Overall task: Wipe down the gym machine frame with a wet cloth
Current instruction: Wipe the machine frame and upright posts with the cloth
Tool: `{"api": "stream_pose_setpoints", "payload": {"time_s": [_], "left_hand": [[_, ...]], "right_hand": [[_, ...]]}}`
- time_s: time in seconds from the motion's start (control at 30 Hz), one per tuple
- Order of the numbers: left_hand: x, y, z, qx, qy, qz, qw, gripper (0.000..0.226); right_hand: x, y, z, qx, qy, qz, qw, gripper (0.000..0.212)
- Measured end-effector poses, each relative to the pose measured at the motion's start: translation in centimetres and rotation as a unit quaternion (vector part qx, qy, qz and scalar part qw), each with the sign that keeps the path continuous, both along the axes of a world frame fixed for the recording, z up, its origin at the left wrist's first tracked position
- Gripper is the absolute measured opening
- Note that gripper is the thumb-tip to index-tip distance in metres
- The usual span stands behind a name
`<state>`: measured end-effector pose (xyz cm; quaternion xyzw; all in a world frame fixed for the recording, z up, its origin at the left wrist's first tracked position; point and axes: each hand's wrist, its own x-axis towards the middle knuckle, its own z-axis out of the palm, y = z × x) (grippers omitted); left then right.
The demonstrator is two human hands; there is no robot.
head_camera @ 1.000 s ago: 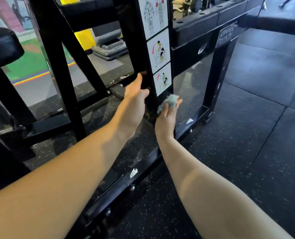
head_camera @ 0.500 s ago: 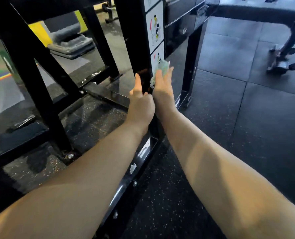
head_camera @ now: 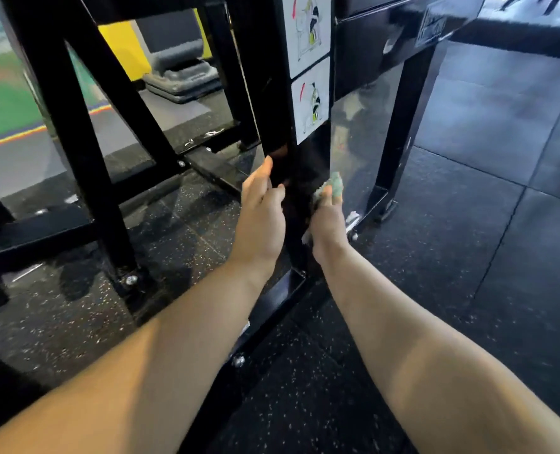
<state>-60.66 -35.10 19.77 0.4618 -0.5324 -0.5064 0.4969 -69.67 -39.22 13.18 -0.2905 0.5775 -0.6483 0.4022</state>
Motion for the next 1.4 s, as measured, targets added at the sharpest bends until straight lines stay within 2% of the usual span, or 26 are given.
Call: {"api": "stream_pose_setpoints", "payload": {"time_s": [0.03, 0.07, 0.13, 0.23, 0.3, 0.4, 0.43, 0.47, 0.53, 0.6, 0.63, 0.67, 0.73, 0.8, 0.83, 0.87, 0.93, 1.0, 1.03, 1.1, 1.17, 1.23, 1.27, 1.3, 1.4], "left_hand": [[-0.2, 0.2, -0.1, -0.008, -0.005, 0.003, 1.000, 0.054], [-0.5, 0.4, -0.4, -0.020, -0.013, 0.008, 1.000, 0.052], [-1.1, 0.3, -1.0, -0.024, -0.019, 0.013, 0.999, 0.054], [-2.0, 0.8, -1.6, 0.017, 0.019, 0.055, 0.998, 0.058], [-2.7, 1.4, -2.0, 0.043, 0.027, 0.054, 0.997, 0.048], [-3.3, 1.5, -2.4, 0.048, -0.009, 0.059, 0.997, 0.049], [-3.4, 1.4, -2.3, 0.048, -0.014, 0.073, 0.996, 0.049], [-3.5, 1.3, -2.3, 0.048, -0.015, 0.083, 0.995, 0.045], [-3.5, 1.2, -2.5, 0.057, 0.000, 0.109, 0.992, 0.033], [-3.1, 1.1, -2.8, 0.074, 0.056, 0.113, 0.989, 0.030], [-2.8, 1.1, -2.9, 0.076, 0.086, 0.107, 0.988, 0.030], [-2.7, 1.1, -2.7, 0.076, 0.096, 0.098, 0.988, 0.028], [-2.5, 1.1, -2.8, 0.071, 0.068, 0.086, 0.991, 0.027], [-2.3, 1.0, -3.1, 0.064, 0.032, 0.085, 0.994, 0.032], [-2.3, 0.8, -3.3, 0.059, 0.023, 0.083, 0.995, 0.034], [-2.4, 0.8, -3.3, 0.057, 0.022, 0.084, 0.995, 0.035], [-2.8, 0.7, -3.4, 0.074, 0.040, 0.099, 0.992, 0.032], [-3.2, 0.8, -3.6, 0.095, 0.063, 0.109, 0.988, 0.027], [-3.4, 0.9, -3.8, 0.100, 0.072, 0.107, 0.987, 0.026], [-3.4, 0.8, -4.2, 0.100, 0.063, 0.102, 0.988, 0.028], [-3.3, 0.6, -4.4, 0.105, 0.040, 0.106, 0.988, 0.035], [-3.3, 0.4, -4.8, 0.106, 0.023, 0.100, 0.989, 0.038], [-3.4, 0.3, -5.0, 0.104, 0.022, 0.095, 0.990, 0.037], [-3.4, 0.4, -5.2, 0.101, 0.025, 0.092, 0.990, 0.036], [-3.3, 0.3, -5.7, 0.094, 0.036, 0.081, 0.992, 0.037]], "right_hand": [[-0.2, 0.2, 0.9, 0.034, -0.015, 0.013, 0.999, 0.079], [-0.4, 0.0, 1.9, 0.016, -0.001, 0.025, 1.000, 0.066], [0.3, 0.2, 4.2, -0.098, 0.056, 0.019, 0.993, 0.051], [1.3, 0.6, 2.7, -0.232, 0.143, 0.018, 0.962, 0.053], [0.1, 0.1, -0.5, -0.188, 0.120, 0.004, 0.975, 0.052], [-1.4, -0.6, -1.3, -0.050, -0.025, -0.013, 0.998, 0.052], [-1.3, -0.8, -0.4, -0.031, -0.040, -0.010, 0.999, 0.053], [-1.0, -0.8, 0.9, -0.040, -0.030, -0.001, 0.999, 0.053], [0.3, 0.0, 3.1, -0.129, 0.056, 0.019, 0.990, 0.054], [1.3, 0.8, 2.4, -0.214, 0.151, 0.018, 0.965, 0.055], [1.3, 1.0, 0.9, -0.225, 0.168, 0.016, 0.960, 0.055], [0.9, 0.9, -1.0, -0.207, 0.162, 0.009, 0.965, 0.055], [0.1, 0.4, -3.6, -0.111, 0.069, -0.008, 0.991, 0.052], [-0.1, 0.1, -3.2, -0.010, -0.024, -0.016, 1.000, 0.054], [0.2, -0.1, -2.1, 0.005, -0.037, -0.015, 0.999, 0.055], [0.7, -0.1, -0.8, -0.013, -0.025, -0.012, 1.000, 0.056], [1.6, 0.2, 0.8, -0.108, 0.061, -0.018, 0.992, 0.056], [1.5, 0.5, -0.8, -0.189, 0.155, -0.011, 0.970, 0.057], [1.1, 0.7, -2.7, -0.199, 0.164, -0.001, 0.966, 0.058], [0.0, 0.9, -6.9, -0.139, 0.112, 0.015, 0.984, 0.057], [-0.7, 0.4, -8.8, -0.023, 0.007, 0.006, 1.000, 0.055], [-1.0, -0.9, -7.6, 0.076, -0.107, -0.038, 0.991, 0.055], [-0.9, -1.5, -6.4, 0.090, -0.139, -0.059, 0.984, 0.056], [-0.6, -1.8, -5.3, 0.069, -0.142, -0.068, 0.985, 0.057], [0.4, -0.9, -4.8, -0.060, -0.023, -0.063, 0.996, 0.056]]}}
